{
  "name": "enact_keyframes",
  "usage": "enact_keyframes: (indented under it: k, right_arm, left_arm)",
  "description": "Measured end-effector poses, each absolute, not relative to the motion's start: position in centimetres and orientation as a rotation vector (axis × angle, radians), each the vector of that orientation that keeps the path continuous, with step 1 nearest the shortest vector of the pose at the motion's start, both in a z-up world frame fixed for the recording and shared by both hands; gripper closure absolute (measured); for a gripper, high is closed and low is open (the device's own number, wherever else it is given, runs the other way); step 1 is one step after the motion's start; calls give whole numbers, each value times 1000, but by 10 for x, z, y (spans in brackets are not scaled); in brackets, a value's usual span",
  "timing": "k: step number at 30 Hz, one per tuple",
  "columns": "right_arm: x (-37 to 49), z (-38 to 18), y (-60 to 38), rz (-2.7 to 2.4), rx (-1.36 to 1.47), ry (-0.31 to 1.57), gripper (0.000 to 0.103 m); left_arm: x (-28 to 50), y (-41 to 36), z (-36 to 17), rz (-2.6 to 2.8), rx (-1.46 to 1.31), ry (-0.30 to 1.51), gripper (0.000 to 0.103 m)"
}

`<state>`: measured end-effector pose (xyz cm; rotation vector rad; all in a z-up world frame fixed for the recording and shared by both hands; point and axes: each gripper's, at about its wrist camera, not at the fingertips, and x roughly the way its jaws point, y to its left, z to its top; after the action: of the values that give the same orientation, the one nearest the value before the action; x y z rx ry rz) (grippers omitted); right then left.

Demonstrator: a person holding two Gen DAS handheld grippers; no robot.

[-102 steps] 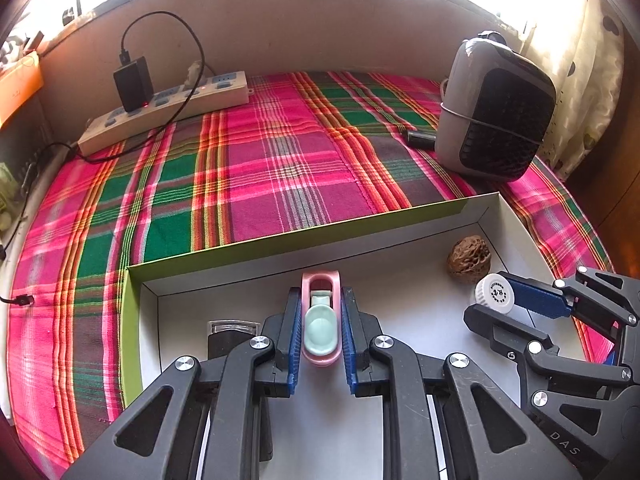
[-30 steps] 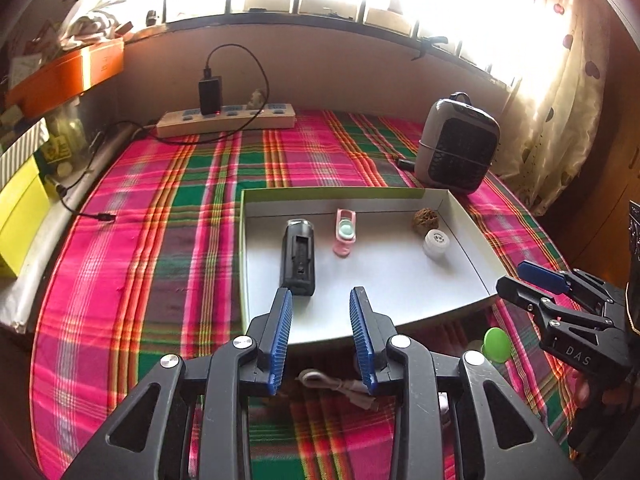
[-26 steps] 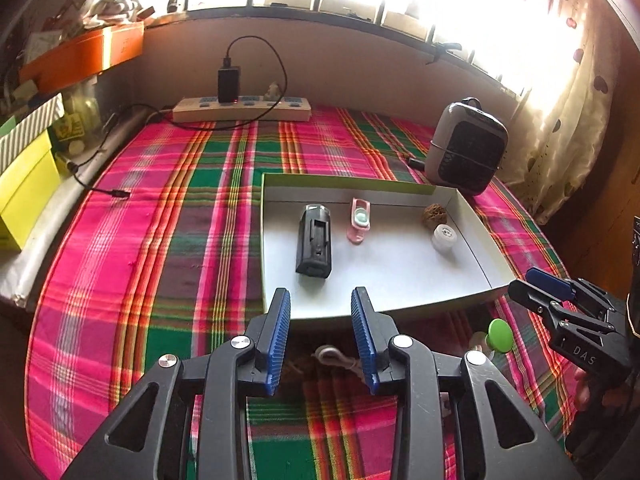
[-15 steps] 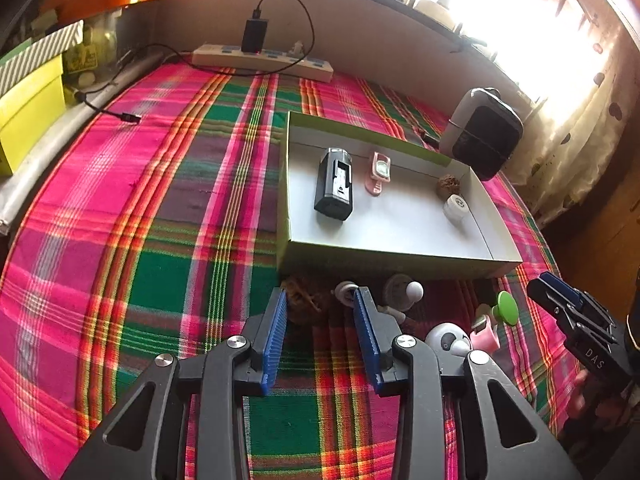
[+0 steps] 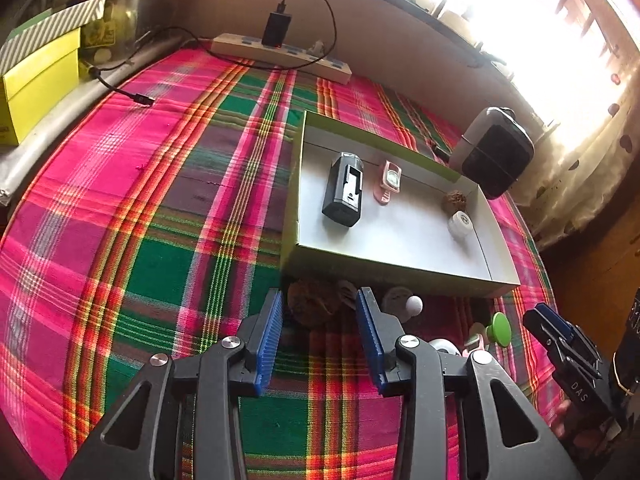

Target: Organize objects

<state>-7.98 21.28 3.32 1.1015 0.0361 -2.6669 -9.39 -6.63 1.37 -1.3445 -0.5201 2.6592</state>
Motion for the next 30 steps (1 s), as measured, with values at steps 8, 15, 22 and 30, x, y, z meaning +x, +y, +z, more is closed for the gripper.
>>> enact_keyframes:
  k: [8,15,22,30]
  right_arm:
    - [-80,31,216,-2665,1107,28,59]
    - [-81,31,218,-2672,1113,25,59]
    - [-81,30,216,-2669,1123,33,59]
    - [-79,32,212,-2666,1121,36,59]
  left_arm:
    - [-100,-61,8,2672,-1379,-456,68]
    - [-106,-58,4,2701,-1399,-390,68]
    - [-108,-60,4,2714,-1393,-376,68]
    - [-104,-65,3,2728,-1374,-386,74]
